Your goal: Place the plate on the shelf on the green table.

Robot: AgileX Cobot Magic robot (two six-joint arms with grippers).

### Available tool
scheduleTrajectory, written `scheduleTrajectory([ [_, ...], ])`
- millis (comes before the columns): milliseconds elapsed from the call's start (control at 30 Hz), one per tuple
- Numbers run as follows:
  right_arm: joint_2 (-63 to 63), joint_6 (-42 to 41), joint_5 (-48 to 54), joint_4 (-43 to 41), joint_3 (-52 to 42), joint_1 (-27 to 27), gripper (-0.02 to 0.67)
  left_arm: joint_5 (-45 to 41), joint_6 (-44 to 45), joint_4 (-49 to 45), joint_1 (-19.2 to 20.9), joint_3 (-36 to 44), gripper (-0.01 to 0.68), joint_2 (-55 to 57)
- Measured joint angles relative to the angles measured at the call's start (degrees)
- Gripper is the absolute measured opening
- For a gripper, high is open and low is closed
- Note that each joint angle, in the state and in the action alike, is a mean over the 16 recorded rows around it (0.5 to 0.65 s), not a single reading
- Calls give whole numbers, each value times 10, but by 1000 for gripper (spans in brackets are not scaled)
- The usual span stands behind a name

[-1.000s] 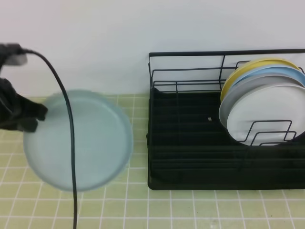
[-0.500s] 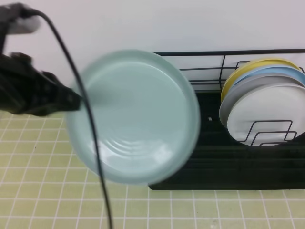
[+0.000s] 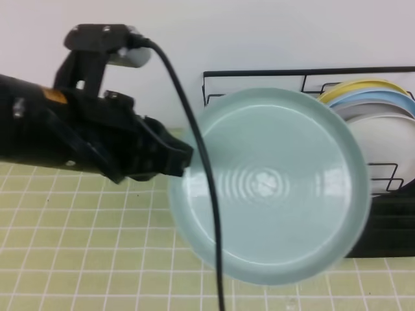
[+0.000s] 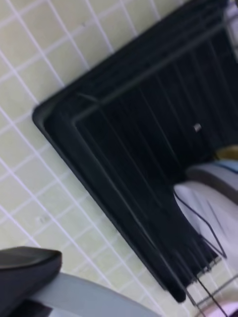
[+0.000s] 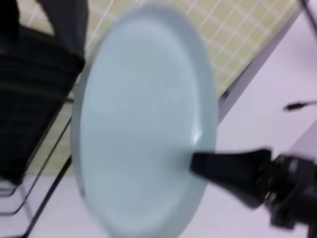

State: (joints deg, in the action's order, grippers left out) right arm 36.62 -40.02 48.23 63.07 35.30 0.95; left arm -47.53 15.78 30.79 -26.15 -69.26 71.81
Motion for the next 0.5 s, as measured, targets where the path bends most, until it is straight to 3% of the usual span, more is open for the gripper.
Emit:
scheduleTrajectory([
  [233, 28, -4, -21, 10, 0, 0, 280, 24, -11, -2, -41, 0, 0, 15],
  [500, 86, -27, -19, 30, 0, 0, 312, 37, -15, 2, -58, 0, 0, 38],
])
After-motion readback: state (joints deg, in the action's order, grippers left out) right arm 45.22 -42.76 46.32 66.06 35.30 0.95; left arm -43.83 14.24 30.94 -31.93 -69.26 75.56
